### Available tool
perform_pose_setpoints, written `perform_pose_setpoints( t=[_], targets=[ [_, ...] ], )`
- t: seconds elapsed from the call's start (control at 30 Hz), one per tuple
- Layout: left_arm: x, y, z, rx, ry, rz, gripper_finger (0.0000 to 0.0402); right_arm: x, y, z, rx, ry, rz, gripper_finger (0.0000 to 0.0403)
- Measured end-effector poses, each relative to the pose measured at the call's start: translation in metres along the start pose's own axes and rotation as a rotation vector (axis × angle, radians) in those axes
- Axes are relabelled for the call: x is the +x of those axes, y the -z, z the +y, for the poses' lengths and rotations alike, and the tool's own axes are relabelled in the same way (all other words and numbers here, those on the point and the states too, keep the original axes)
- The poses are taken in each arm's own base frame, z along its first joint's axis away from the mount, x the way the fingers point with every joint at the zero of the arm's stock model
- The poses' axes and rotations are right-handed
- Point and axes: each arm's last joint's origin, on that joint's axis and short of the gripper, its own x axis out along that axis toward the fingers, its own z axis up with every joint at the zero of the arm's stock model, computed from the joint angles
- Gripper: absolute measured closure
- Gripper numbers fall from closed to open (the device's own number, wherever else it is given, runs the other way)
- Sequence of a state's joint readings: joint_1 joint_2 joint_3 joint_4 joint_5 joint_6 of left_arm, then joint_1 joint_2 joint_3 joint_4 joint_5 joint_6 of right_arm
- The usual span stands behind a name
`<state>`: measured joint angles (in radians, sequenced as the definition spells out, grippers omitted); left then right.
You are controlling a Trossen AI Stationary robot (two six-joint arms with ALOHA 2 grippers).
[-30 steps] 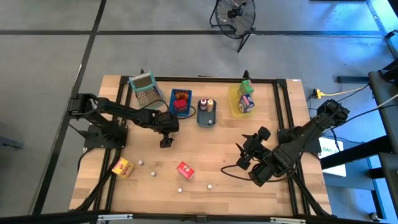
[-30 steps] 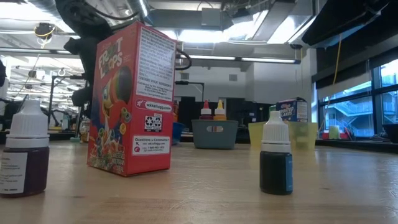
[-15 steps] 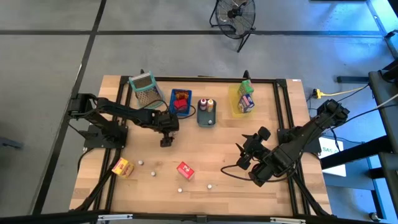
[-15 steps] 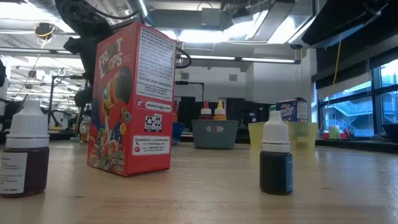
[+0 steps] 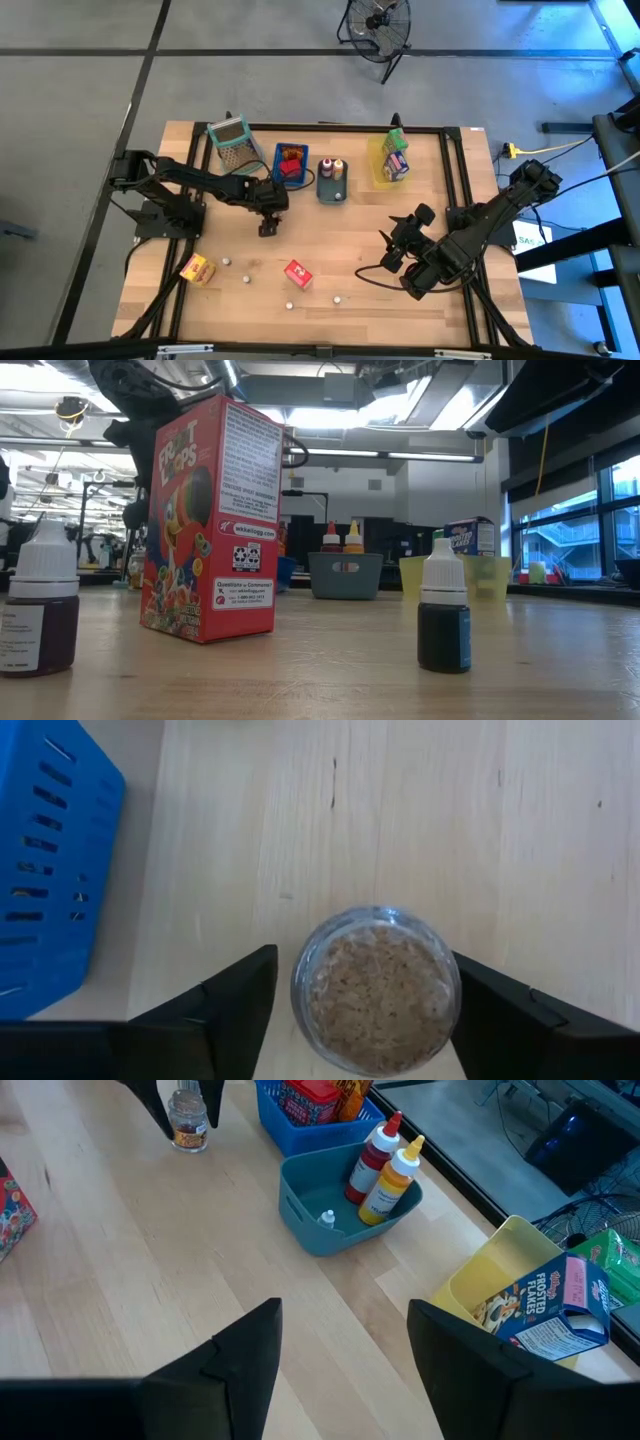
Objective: Pick & Place Kitchen Items
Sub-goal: Put the brown seasoning bottle into the blue bin
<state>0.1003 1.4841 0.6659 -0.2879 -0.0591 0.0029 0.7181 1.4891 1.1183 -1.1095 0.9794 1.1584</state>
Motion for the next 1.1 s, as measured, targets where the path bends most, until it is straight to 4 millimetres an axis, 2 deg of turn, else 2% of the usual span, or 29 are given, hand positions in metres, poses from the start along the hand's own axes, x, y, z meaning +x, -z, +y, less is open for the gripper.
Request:
perform_pose_setpoints(
  t=[0.33, 0.67, 1.1],
  targets=[
    [0.0, 0.0, -0.001, -0.007, 0.025, -0.003, 0.0209, 0.0, 0.0, 0.0, 0.0, 0.0, 0.0, 0.0185],
    [-0.003, -0.003, -0.006, -0.076, 0.028, 0.016, 0.021, 0.0, 0.0, 0.0, -0.001, 0.0, 0.0, 0.0185],
    [-0.049, -0.05, -0.023, 0.026, -0.073, 0.059, 0.021, 0.0, 0.0, 0.0, -0.003, 0.005, -0.011, 0.0185]
  ],
)
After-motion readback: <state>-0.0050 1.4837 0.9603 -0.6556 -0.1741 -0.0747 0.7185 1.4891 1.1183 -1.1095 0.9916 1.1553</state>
